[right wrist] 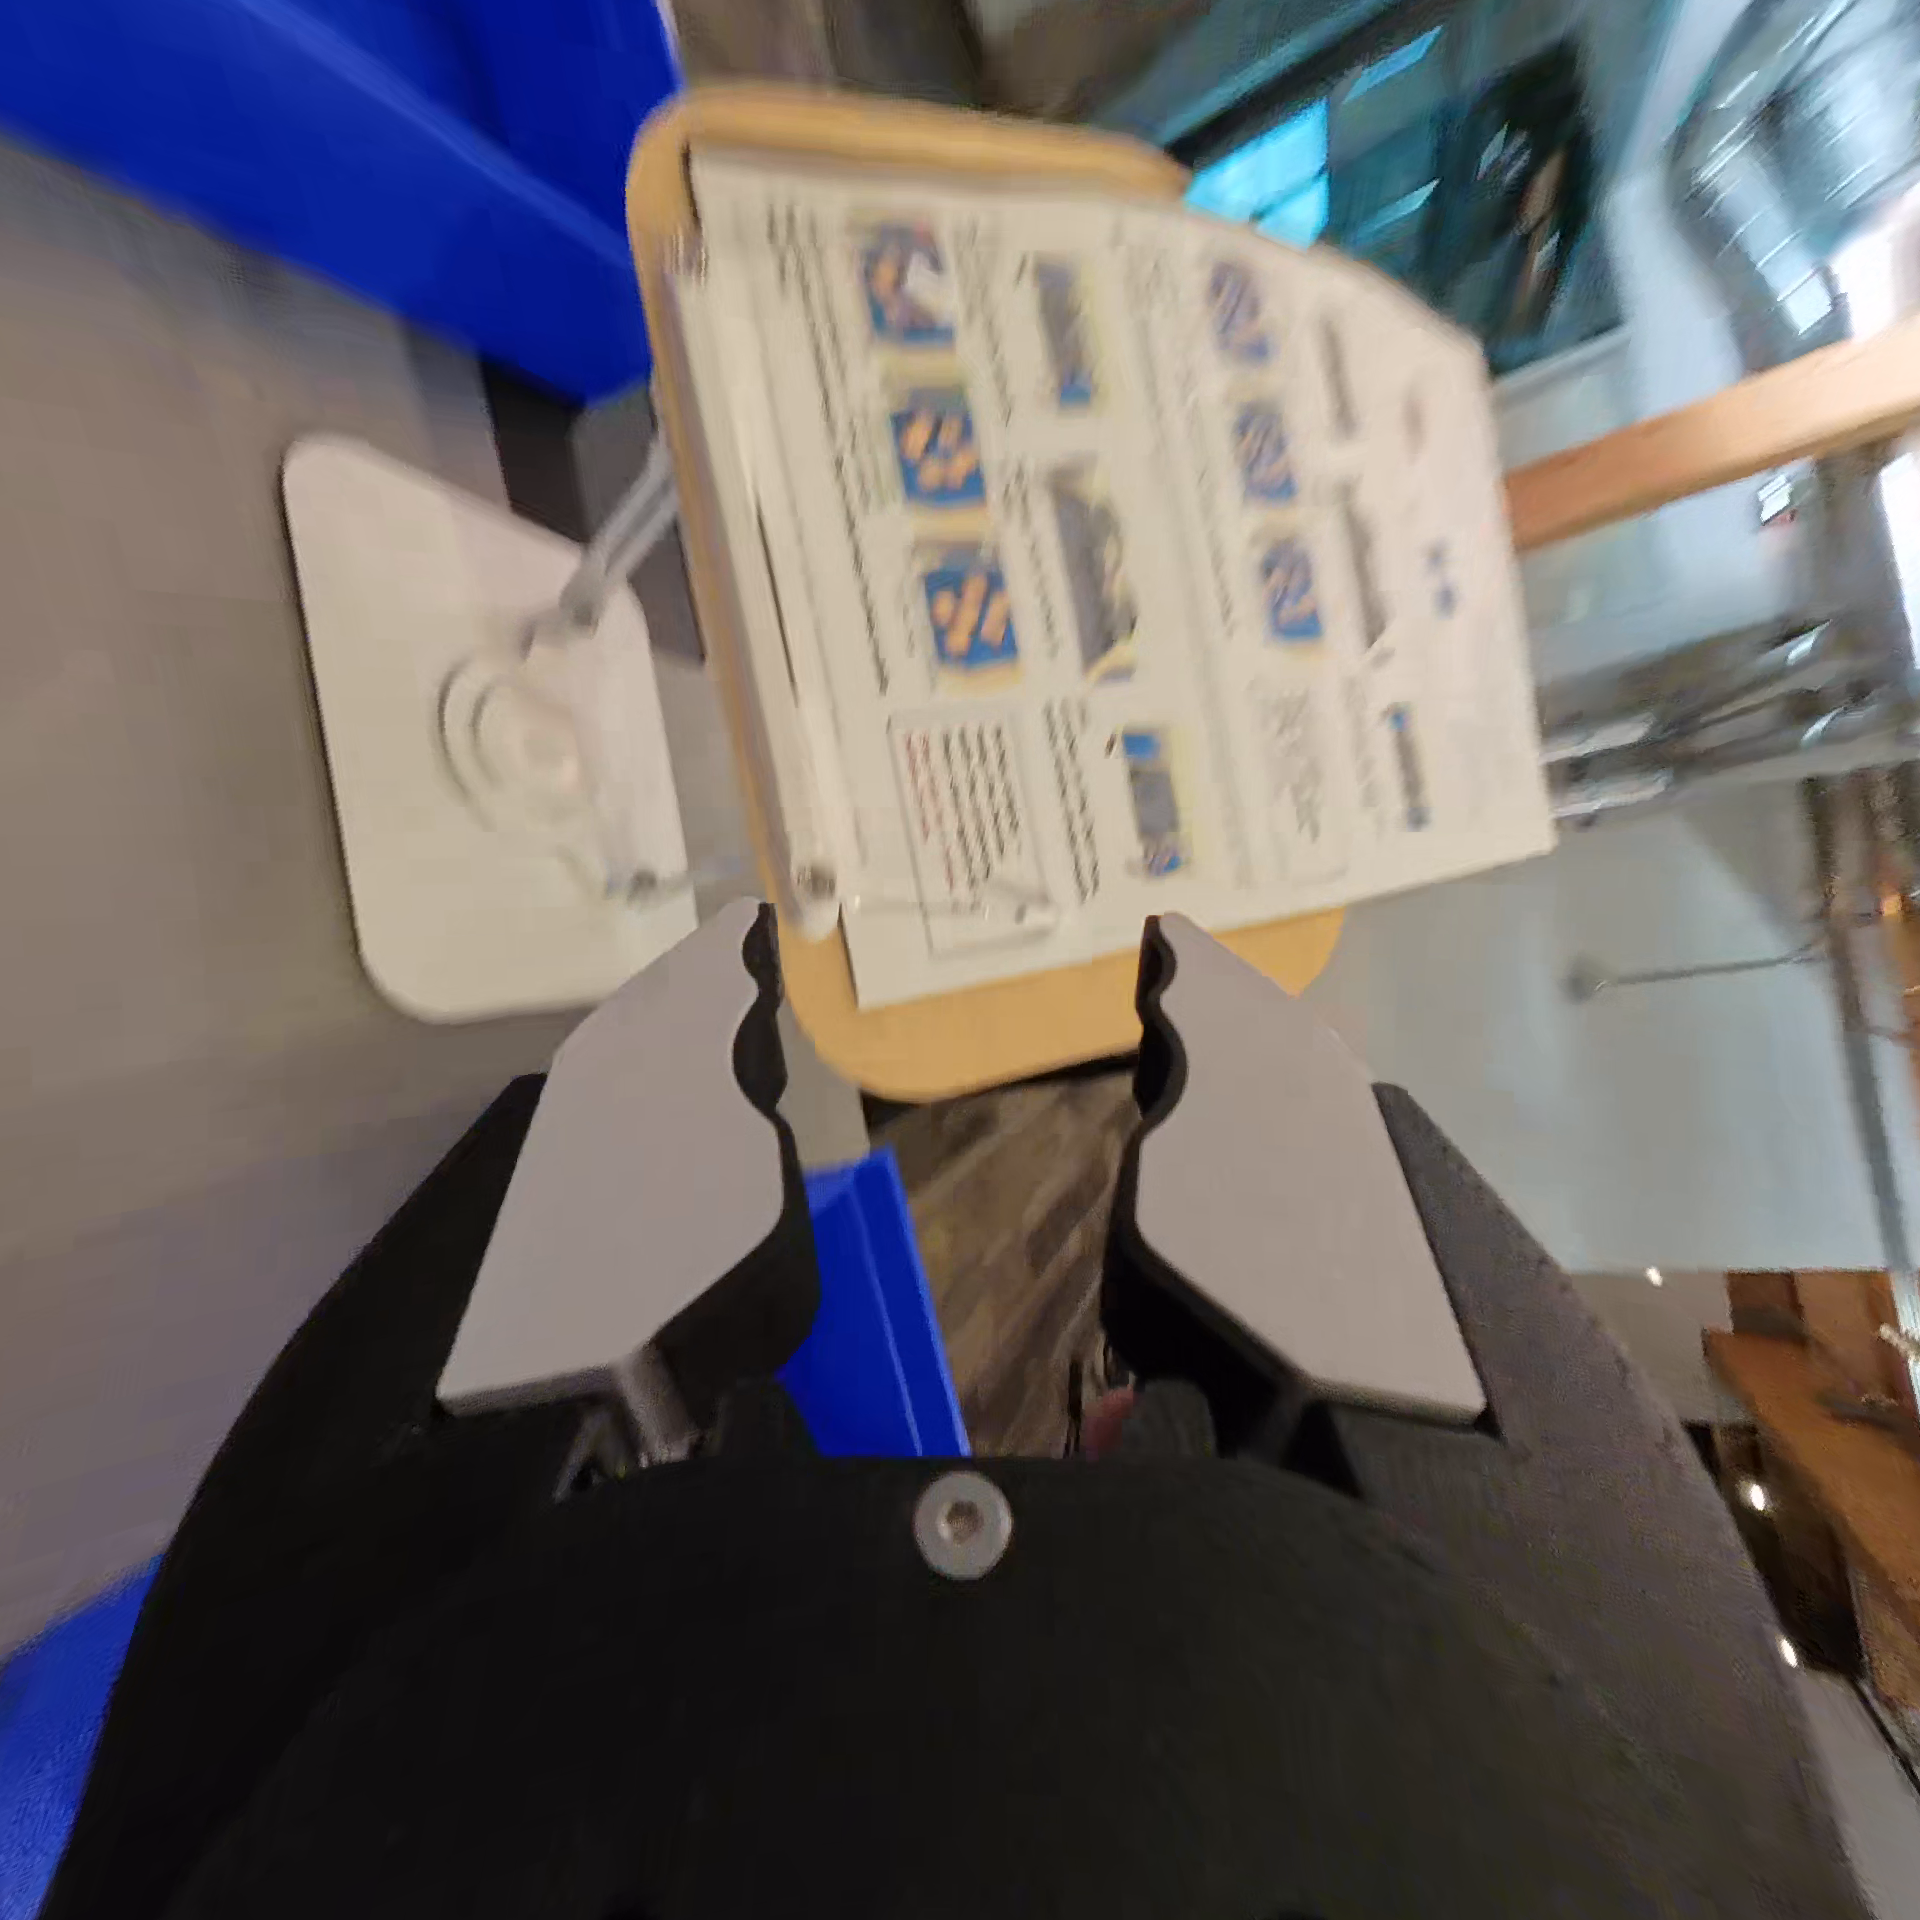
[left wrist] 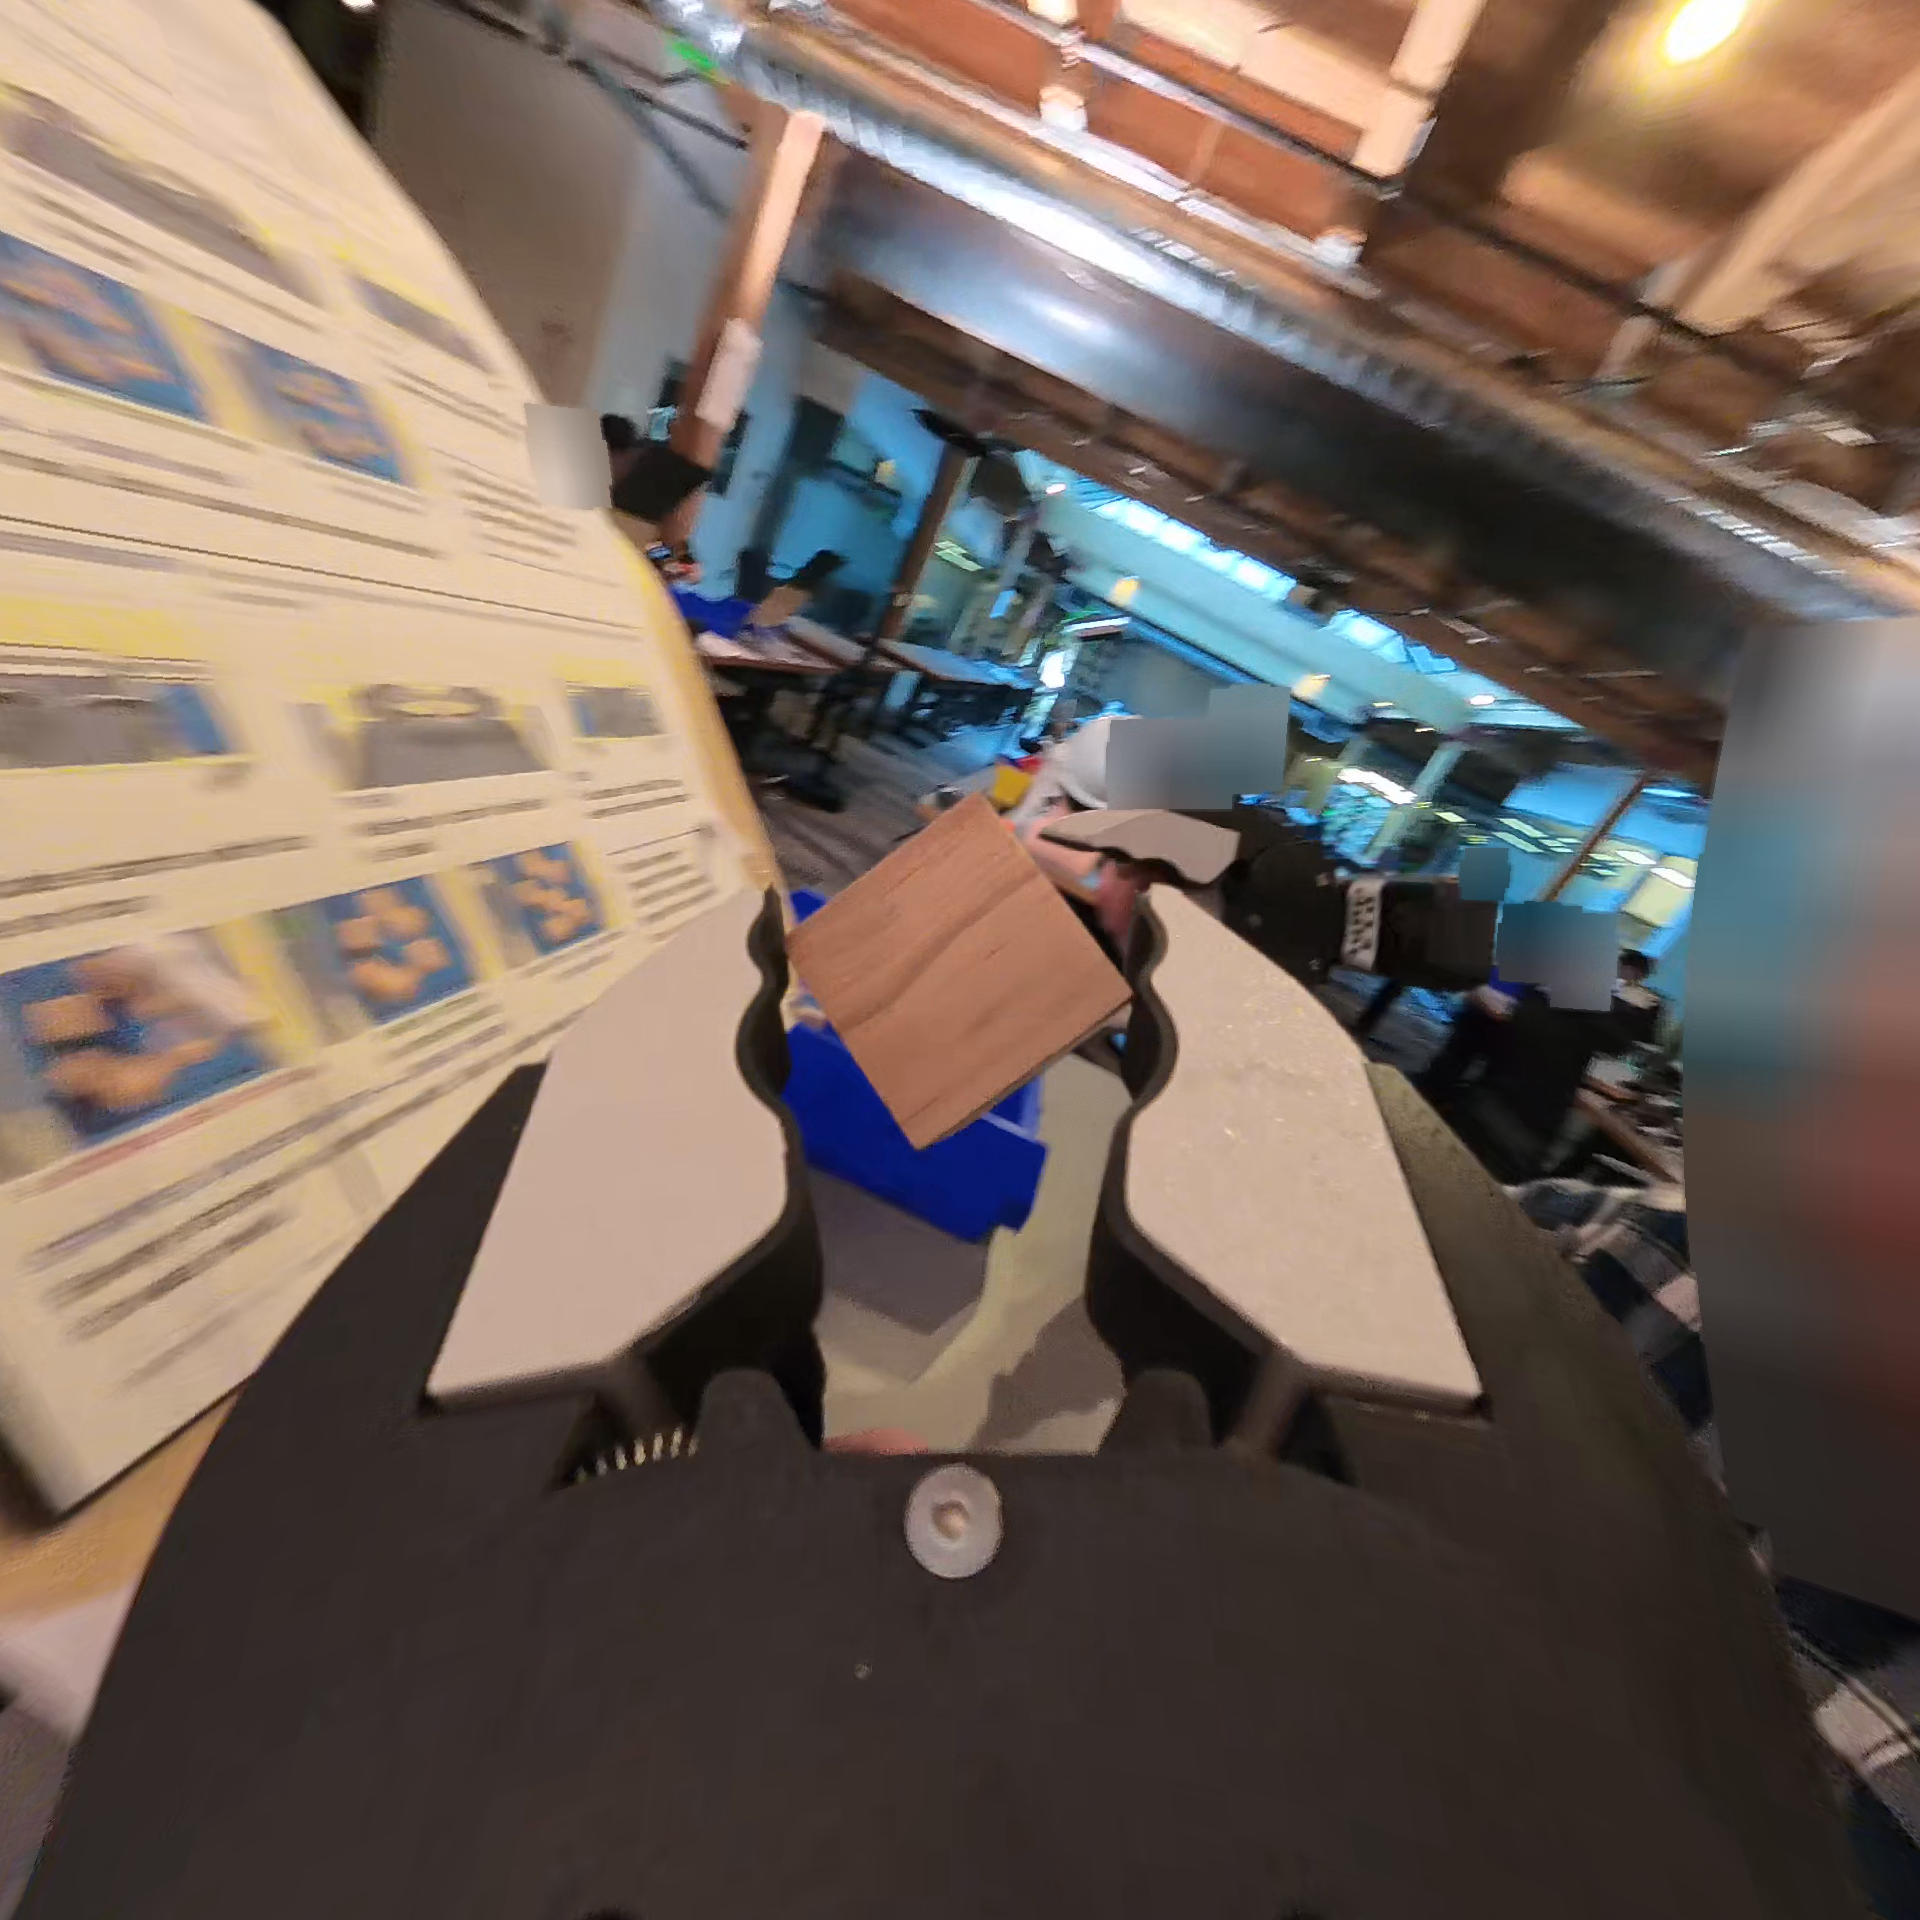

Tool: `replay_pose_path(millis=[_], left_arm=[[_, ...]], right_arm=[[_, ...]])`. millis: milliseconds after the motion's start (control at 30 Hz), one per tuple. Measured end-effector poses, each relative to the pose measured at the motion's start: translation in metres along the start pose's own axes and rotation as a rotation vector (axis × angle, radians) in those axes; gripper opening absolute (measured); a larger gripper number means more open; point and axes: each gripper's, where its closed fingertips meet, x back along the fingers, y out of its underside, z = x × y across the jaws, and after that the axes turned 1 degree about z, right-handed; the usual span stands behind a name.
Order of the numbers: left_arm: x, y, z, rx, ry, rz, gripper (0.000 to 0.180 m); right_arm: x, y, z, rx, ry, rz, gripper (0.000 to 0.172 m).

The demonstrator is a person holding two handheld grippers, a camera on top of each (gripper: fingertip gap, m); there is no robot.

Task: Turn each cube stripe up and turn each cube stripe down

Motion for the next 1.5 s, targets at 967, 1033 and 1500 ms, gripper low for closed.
replay_pose_path(millis=[967, 1033, 1500], left_arm=[[-0.095, 0.087, 0.081, -0.036, 0.274, -0.017, 0.062], [-0.089, 0.080, 0.079, -0.071, 0.258, -0.006, 0.058], [-0.067, 0.052, 0.064, -0.170, 0.154, 0.018, 0.041]], right_arm=[[0.005, -0.087, -0.035, -0.399, -0.190, 0.479, 0.045], [0.009, -0.062, -0.037, -0.294, -0.282, 0.338, 0.045], [0.098, 0.266, -0.115, -0.274, -0.904, -0.845, 0.045]])
